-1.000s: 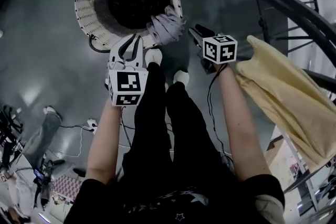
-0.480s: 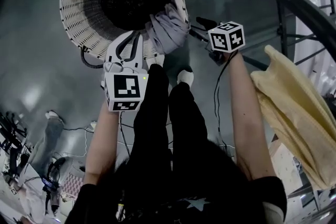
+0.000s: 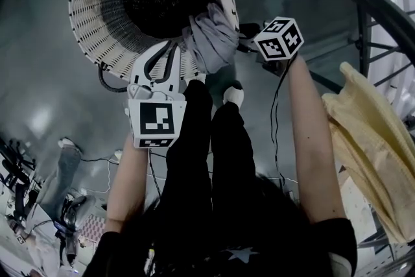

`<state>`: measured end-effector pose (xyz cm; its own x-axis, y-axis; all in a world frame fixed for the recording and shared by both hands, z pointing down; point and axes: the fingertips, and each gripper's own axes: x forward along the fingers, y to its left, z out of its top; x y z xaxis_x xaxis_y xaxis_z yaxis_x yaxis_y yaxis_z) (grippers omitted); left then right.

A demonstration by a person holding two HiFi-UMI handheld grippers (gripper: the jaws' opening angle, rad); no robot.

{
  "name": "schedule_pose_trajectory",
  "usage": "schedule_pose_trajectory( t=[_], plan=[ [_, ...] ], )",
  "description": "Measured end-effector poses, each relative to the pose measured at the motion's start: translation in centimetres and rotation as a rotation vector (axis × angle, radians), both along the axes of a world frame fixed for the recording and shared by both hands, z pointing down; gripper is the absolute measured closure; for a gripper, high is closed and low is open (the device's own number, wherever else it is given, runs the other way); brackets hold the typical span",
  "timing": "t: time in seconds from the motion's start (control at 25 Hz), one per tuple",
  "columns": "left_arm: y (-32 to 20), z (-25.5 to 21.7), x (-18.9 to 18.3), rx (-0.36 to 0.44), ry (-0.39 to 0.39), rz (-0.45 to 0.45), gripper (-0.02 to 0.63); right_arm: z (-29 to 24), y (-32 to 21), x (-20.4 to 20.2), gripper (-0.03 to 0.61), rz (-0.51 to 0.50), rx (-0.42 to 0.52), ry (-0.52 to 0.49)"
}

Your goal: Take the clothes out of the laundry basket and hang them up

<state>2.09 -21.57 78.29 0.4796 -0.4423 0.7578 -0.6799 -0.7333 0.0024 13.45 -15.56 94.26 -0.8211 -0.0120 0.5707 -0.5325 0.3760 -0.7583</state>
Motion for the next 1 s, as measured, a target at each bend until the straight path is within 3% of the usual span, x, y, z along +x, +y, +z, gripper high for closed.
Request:
schedule_pose_trajectory(
  t=[0.36,0.76,1.0],
  plan=[
    [1.2,-0.1,-0.6,-0.009,-0.041,0.012,0.571,-1.3,0.0,2.0,0.534,0.096,0.066,0.107],
    [4.8,-3.0,0.4,-0.019,-0.074,0.027,0.572,-6.3,1.1,3.9,0.548,0.001,0.205,0.361],
    [7.7,-4.9,0.5,-0.038,-0.09,-0.012,0.571,-10.7,2.0,4.4,0.549,0.053,0.213,0.426]
  ],
)
